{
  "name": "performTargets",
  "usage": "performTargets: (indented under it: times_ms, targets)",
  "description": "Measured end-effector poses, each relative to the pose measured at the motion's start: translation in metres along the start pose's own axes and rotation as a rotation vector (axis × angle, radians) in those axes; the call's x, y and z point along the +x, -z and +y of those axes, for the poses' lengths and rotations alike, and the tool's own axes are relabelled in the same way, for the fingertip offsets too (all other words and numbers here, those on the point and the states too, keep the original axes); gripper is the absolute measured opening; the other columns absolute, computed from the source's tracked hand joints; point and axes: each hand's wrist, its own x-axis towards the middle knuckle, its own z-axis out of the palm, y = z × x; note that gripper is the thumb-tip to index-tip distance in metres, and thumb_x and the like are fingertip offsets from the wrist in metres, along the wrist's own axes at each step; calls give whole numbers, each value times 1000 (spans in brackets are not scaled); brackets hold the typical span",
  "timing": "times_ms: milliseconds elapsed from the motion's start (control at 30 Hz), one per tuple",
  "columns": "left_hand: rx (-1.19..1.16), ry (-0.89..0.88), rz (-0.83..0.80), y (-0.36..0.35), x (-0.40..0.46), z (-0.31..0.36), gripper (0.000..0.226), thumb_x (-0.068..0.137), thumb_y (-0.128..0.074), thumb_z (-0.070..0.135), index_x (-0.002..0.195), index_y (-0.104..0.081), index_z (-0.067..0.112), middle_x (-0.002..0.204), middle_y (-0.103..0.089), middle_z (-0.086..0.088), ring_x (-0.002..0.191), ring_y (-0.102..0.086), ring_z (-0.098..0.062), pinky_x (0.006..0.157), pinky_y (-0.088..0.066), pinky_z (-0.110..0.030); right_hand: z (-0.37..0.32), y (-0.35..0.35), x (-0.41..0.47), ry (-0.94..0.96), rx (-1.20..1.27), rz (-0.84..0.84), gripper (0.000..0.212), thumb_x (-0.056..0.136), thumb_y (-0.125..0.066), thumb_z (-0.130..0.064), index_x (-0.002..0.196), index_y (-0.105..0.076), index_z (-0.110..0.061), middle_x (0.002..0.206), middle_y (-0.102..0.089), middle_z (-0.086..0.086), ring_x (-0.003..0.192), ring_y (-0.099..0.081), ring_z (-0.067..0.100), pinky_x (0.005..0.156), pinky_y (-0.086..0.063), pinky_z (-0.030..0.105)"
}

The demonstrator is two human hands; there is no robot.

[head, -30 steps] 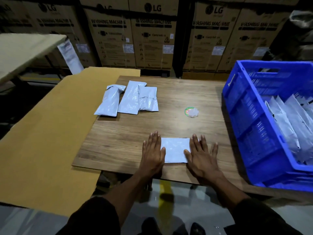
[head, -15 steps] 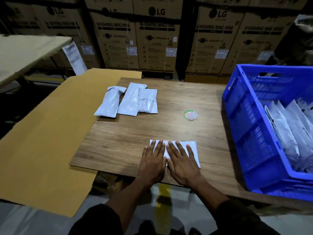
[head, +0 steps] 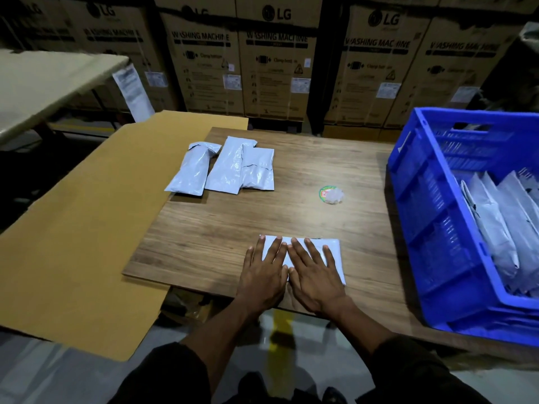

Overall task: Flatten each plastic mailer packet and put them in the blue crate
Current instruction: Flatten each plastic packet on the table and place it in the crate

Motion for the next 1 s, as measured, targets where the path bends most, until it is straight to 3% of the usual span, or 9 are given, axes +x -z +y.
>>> performTargets:
  times_ms: [100, 300, 467, 867, 1000]
  targets:
    - [-3, -5, 2, 0, 0, -1, 57, 99, -34, 40, 149, -46, 16, 160, -37, -2, 148, -28, -40, 111, -35, -57, -1, 0, -1, 7, -18, 6, 61, 101, -23, -44, 154, -34, -18, 163, -26, -2, 151, -20, 23, 118, -7, 52]
    - [-1, 3, -11, -2, 0, 0, 60, 98, -33, 41, 151, -43, 14, 161, -36, -3, 147, -26, -46, 111, -33, -59, -1, 0, 1, -17, -2, -13, 64, 100, -16, -47, 158, -22, -19, 166, -16, 1, 153, -8, 23, 120, 2, 49]
    - [-16, 5, -7, -1, 1, 0, 60, 98, -34, 41, 150, -45, 14, 159, -38, -3, 146, -28, -45, 111, -34, -59, -3, -1, 3, -100, 10, -5, 64, 100, -24, -47, 154, -32, -15, 162, -25, 10, 150, -21, 30, 118, -6, 47]
    - [-30, 1, -11, -5, 0, -1, 60, 97, -36, 37, 151, -42, 12, 161, -36, -5, 147, -27, -45, 111, -33, -60, -2, 2, 1, -191, 8, -20, 63, 100, -21, -47, 153, -36, -18, 162, -28, 5, 149, -22, 33, 117, -13, 51]
    - [-28, 6, 7, -4, -1, 0, 60, 97, -36, 37, 151, -42, 11, 161, -35, -6, 147, -26, -45, 112, -32, -60, 12, 4, 0, -244, 3, -28, 69, 98, -11, -54, 156, -28, -22, 165, -18, 4, 152, -15, 29, 118, -7, 52]
